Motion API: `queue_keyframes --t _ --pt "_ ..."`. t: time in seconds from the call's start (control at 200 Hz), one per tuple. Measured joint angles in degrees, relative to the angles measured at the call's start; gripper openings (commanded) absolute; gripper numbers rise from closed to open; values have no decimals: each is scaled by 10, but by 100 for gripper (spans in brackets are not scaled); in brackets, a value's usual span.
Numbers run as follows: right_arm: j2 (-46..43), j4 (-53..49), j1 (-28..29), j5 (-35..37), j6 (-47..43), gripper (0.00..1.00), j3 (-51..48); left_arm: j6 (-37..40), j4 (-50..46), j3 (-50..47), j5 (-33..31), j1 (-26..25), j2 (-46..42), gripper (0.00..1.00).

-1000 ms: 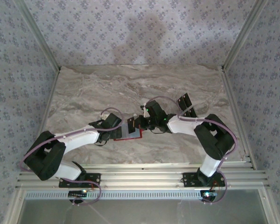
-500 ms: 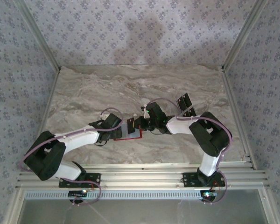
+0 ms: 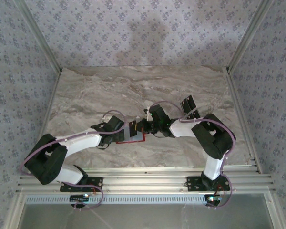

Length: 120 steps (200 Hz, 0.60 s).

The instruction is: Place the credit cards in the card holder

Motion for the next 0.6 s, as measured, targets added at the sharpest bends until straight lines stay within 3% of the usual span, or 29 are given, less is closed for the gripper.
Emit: queue_keyframes --t 0.6 --pt "3 6 6 -6 3 0 -8 0 0 0 0 0 0 99"
